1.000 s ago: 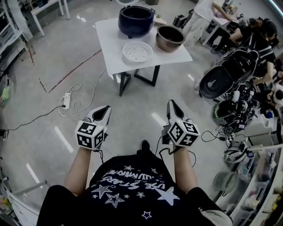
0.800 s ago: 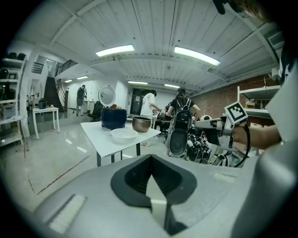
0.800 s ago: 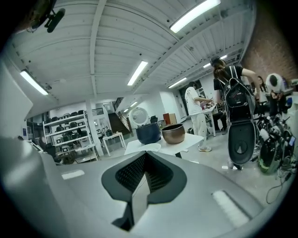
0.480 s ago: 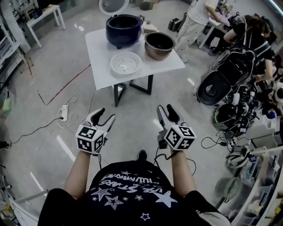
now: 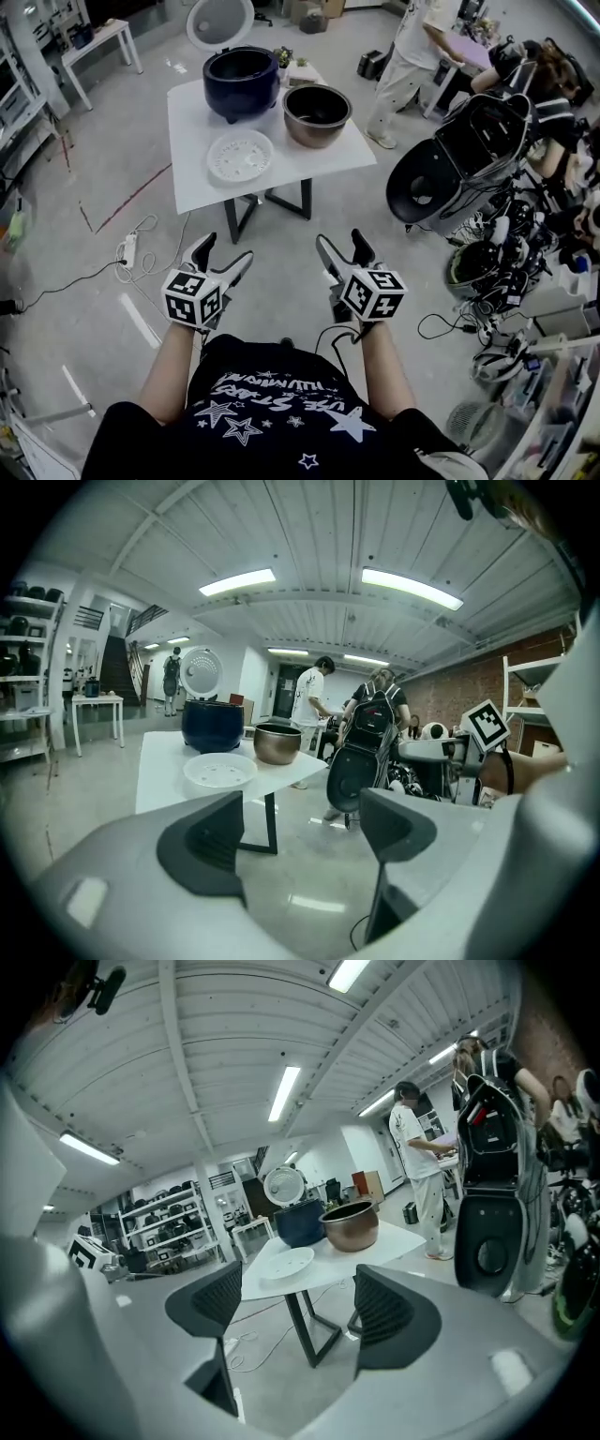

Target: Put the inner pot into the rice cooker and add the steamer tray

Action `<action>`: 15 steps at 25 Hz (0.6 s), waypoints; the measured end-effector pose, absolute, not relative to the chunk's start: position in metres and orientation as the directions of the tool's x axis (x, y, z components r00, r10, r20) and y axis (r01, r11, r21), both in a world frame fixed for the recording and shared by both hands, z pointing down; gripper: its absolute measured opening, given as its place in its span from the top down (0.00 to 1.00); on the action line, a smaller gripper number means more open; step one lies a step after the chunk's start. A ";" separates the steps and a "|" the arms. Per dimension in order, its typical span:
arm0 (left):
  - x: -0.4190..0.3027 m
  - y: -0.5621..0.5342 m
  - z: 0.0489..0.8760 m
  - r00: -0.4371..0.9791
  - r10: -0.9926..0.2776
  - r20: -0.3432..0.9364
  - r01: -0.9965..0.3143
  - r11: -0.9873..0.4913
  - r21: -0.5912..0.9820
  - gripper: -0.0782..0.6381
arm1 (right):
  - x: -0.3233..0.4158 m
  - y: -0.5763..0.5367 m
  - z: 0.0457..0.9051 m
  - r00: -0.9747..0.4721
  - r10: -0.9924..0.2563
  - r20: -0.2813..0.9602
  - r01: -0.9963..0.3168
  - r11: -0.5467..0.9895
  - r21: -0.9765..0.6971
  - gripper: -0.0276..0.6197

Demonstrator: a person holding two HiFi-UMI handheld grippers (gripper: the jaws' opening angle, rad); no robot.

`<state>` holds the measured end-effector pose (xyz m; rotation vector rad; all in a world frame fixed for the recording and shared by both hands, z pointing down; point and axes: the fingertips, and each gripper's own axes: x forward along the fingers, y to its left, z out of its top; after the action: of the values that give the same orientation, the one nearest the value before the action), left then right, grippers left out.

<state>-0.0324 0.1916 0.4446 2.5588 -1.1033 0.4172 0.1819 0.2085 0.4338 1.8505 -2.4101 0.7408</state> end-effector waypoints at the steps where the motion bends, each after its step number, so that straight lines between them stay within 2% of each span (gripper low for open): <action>1: -0.026 0.190 0.445 0.657 -0.647 0.388 -0.742 -0.646 0.179 0.35 | 0.188 0.206 0.436 -0.301 -0.906 0.297 -0.916 0.187 -0.356 0.35; 15: 0.010 0.107 0.472 0.684 -0.574 0.451 -0.700 -0.689 0.184 0.33 | 0.233 0.150 0.470 -0.245 -0.896 0.371 -0.922 0.096 -0.375 0.35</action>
<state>0.0100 0.1069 0.4725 2.5542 -1.0026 0.5167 0.2326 0.1505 0.4695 1.9007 -2.2904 0.8460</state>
